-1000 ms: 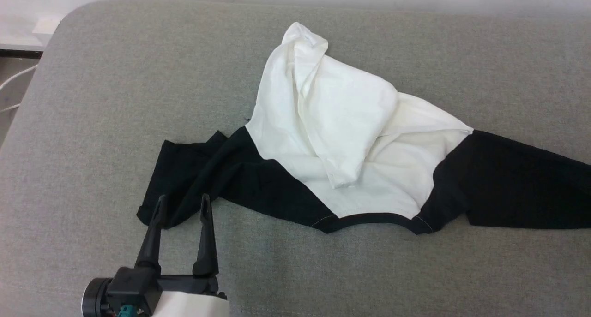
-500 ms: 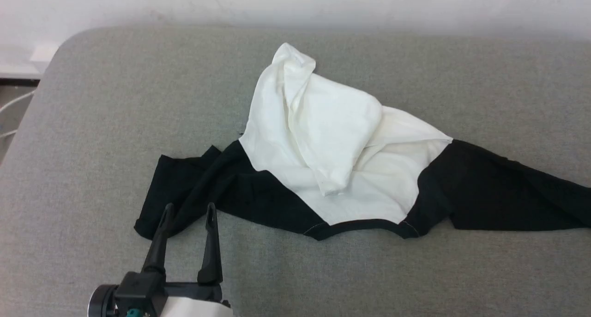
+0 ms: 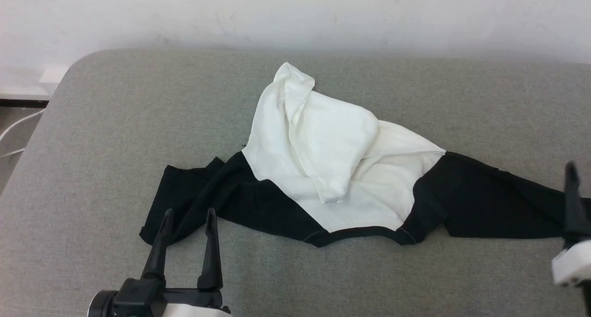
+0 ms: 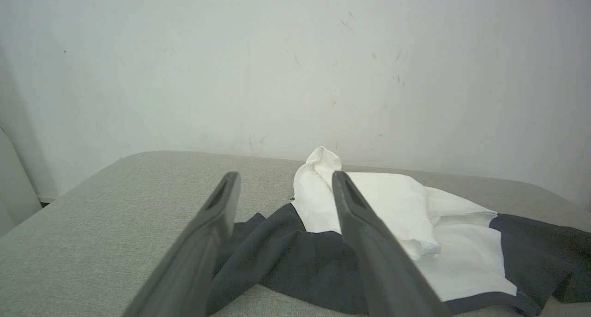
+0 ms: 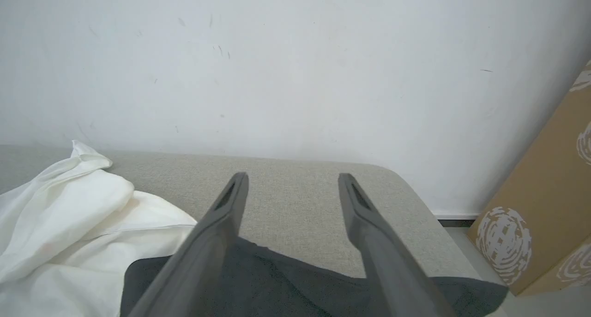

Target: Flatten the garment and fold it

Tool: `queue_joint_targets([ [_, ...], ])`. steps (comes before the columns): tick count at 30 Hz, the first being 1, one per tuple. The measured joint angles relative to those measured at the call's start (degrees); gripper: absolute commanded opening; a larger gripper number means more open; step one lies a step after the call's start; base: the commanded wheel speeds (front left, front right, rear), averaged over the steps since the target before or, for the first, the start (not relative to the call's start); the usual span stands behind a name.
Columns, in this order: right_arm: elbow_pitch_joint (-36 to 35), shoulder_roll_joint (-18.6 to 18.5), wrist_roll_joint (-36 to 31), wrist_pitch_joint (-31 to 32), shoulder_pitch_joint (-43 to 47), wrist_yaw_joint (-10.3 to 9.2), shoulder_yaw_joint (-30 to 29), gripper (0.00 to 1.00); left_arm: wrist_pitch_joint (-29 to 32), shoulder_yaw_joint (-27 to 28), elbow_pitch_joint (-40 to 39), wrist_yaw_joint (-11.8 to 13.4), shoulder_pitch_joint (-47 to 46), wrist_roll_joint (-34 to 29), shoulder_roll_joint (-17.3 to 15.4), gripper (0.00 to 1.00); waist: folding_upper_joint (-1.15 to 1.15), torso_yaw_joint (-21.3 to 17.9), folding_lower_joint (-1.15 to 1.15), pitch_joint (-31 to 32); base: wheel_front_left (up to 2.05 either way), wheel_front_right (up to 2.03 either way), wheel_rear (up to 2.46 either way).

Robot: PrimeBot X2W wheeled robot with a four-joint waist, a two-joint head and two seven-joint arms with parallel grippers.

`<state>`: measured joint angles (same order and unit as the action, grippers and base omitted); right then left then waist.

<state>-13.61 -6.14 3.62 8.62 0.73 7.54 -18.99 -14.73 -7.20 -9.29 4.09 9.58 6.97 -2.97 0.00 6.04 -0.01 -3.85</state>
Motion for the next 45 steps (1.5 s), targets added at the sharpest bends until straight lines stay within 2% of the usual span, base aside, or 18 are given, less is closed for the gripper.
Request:
queue_joint_targets([
  [4,0.0,3.0,-0.1,-7.3,5.0,0.0,1.7,1.0,0.0,0.0,-1.0,0.0,0.5,0.2,0.0,1.0,0.0,0.3,0.0,0.0,0.0,0.0,0.0],
  [8,4.2,3.1,7.7,-13.6,9.5,0.0,2.8,1.0,0.0,-0.2,-1.5,0.1,1.3,0.4,0.0,1.0,0.0,0.2,0.0,0.0,0.0,0.0,0.0],
  [11,8.6,3.1,10.2,-18.5,11.6,-0.01,3.9,1.0,0.0,-0.3,-1.5,0.5,2.3,0.5,0.0,1.0,0.0,-0.4,0.0,-0.1,0.0,0.0,0.0],
  [21,12.7,3.1,8.9,-22.3,9.8,-0.01,6.5,1.0,0.9,-2.1,3.2,-0.1,2.5,0.4,0.0,1.0,0.0,-2.2,0.0,-1.0,0.0,0.0,0.0],
  [25,13.5,3.1,9.0,-22.5,9.4,-0.01,6.5,1.0,6.1,-5.2,3.8,-2.4,-2.1,-1.9,-1.5,1.0,0.0,-2.1,0.01,-2.3,0.0,0.0,0.0],
  [28,14.4,3.1,9.1,-22.7,8.8,-0.01,7.0,1.0,13.5,-7.2,4.9,-4.0,-7.9,-2.8,-2.0,1.0,0.0,-1.8,0.01,-3.6,0.0,0.0,0.0],
  [34,15.8,3.1,9.6,-23.0,6.6,-0.01,8.4,1.0,32.0,-9.2,9.4,-3.5,-14.0,-0.6,-1.0,1.0,0.0,-1.2,0.01,-6.3,0.0,0.0,0.0],
  [40,17.4,3.1,9.7,-23.3,5.4,-0.01,8.6,1.0,36.4,-10.4,11.5,-2.8,-16.1,0.2,-0.8,1.0,0.0,-1.4,0.02,-8.4,0.0,0.0,0.0],
  [45,18.4,3.1,9.7,-23.3,5.1,-0.01,8.6,1.0,37.9,-11.4,11.9,-0.8,-16.1,3.9,-0.4,1.0,0.0,-1.8,0.01,-8.8,0.0,0.0,0.0],
])
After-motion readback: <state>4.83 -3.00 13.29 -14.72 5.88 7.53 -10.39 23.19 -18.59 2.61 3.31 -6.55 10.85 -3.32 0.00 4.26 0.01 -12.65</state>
